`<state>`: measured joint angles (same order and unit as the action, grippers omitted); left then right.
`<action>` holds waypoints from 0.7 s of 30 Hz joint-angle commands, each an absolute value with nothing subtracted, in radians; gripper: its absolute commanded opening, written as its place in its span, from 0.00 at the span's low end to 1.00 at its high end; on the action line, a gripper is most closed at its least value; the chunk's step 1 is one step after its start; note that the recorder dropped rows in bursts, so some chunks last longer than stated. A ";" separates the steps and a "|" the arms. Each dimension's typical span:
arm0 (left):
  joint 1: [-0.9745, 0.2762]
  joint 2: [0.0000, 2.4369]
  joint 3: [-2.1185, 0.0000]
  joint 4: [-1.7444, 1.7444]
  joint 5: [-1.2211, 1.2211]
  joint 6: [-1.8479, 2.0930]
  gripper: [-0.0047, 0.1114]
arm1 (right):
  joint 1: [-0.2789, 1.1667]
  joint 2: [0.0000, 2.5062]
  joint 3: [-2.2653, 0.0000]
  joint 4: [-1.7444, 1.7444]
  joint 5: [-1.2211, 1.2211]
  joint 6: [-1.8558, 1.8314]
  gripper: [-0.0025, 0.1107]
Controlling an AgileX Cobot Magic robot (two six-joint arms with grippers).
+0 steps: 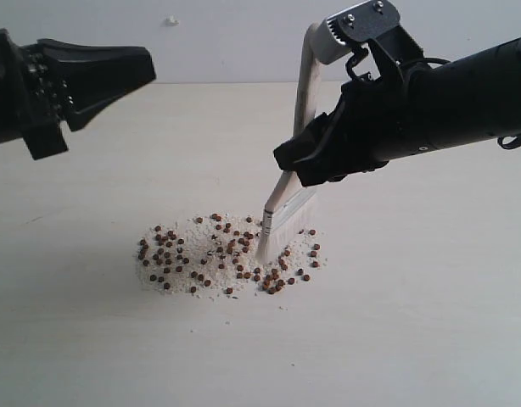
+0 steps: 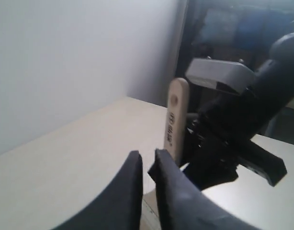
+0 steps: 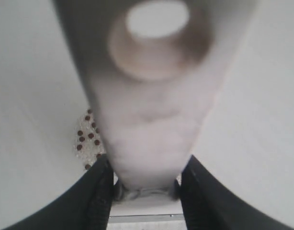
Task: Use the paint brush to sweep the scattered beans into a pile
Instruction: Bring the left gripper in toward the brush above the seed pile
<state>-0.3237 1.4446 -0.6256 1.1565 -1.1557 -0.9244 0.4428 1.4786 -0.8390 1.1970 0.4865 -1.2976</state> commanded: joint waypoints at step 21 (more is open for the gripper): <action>-0.501 1.496 -0.704 1.148 -0.930 -0.921 0.31 | 0.442 1.479 -0.846 1.104 0.553 -1.307 0.02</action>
